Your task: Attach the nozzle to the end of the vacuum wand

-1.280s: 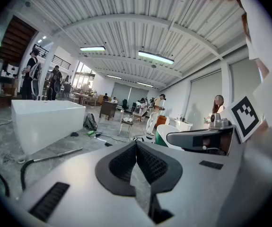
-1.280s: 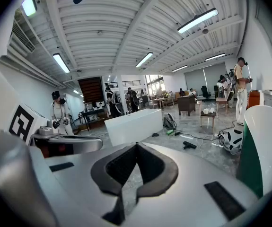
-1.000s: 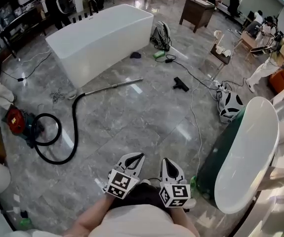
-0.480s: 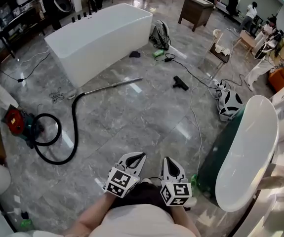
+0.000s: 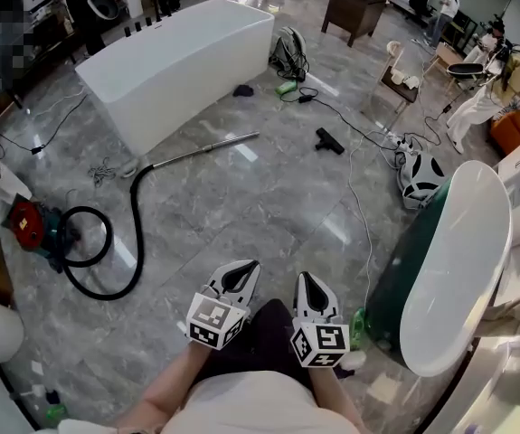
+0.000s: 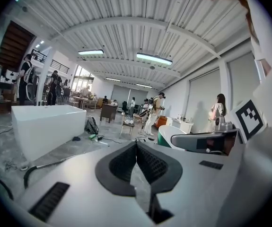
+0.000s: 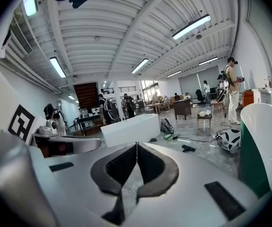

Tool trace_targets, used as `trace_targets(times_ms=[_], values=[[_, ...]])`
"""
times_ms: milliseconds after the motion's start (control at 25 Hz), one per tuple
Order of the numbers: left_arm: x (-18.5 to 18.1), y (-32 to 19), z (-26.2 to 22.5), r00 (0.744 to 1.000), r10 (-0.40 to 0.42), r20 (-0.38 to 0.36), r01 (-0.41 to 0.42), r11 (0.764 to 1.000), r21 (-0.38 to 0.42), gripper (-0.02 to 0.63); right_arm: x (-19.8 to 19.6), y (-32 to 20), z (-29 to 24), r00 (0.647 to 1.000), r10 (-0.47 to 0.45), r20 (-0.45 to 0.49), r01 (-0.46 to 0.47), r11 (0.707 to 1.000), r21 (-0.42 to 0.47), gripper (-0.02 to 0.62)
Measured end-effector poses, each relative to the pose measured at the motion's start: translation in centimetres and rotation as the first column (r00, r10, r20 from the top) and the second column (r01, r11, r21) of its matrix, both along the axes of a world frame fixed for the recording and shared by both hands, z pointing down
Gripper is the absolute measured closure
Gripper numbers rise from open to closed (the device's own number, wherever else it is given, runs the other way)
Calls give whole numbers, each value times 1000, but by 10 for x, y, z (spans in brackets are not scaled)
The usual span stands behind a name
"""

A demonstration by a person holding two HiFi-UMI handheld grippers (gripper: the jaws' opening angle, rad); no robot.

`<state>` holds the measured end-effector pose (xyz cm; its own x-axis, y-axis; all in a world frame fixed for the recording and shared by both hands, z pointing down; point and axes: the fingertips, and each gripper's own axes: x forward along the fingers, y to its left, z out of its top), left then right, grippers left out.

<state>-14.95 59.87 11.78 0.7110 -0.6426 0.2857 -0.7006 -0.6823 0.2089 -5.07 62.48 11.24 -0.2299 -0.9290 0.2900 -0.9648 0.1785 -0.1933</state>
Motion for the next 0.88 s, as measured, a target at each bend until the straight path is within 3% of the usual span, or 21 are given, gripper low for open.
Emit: trace_targets(times_ms=[240,440,880], values=[[-2,-17,8,996,-83,-24,82,996,-40,597,12,-13,2,998,54,33,-55,998,22,580],[-3,-55,13,983,-182,-26,181,983,-43,597,30,-53,2,998,57,35,-58,997,50,580],[62,-153,6,981,-192,-40,192,981,-8,597,75,-168,-5,998,-24,52,21,998,54,580]])
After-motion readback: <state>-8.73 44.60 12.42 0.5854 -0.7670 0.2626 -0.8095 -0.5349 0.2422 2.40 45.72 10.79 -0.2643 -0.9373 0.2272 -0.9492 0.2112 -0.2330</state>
